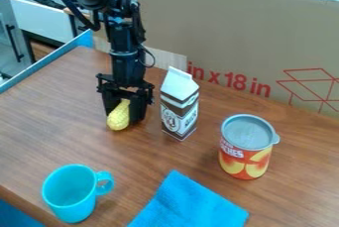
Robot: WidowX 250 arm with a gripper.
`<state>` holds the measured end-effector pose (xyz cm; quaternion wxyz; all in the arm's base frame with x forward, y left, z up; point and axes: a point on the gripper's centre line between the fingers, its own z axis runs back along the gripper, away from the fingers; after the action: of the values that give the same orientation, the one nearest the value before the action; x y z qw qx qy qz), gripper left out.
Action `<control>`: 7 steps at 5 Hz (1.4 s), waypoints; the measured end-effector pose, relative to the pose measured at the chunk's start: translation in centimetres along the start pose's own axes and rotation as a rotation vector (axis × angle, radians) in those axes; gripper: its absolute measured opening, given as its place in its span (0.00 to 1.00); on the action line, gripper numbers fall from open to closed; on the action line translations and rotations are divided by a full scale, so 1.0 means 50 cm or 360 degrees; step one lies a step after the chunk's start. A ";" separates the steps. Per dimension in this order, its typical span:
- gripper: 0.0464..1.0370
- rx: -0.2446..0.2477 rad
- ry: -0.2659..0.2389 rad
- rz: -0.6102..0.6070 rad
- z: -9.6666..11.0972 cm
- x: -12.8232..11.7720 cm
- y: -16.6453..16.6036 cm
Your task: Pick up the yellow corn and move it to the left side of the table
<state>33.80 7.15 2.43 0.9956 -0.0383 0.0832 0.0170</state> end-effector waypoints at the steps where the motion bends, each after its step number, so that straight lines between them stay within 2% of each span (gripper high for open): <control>1: 0.65 0.0004 -0.0022 0.0035 0.005 -0.023 -0.004; 2: 0.65 0.0041 -0.0124 0.0059 0.059 -0.064 -0.009; 3: 0.65 0.0124 -0.0238 0.0157 0.124 -0.148 -0.002; 4: 0.65 0.0261 -0.0089 0.0386 0.113 -0.239 0.070; 5: 0.65 0.0314 -0.0009 0.0502 0.099 -0.282 0.139; 6: 0.65 0.0291 0.0106 0.0461 0.061 -0.299 0.191; 7: 0.65 0.0312 0.0140 0.0400 0.043 -0.309 0.229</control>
<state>18.46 18.33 6.29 0.9800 0.0689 0.1322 0.1315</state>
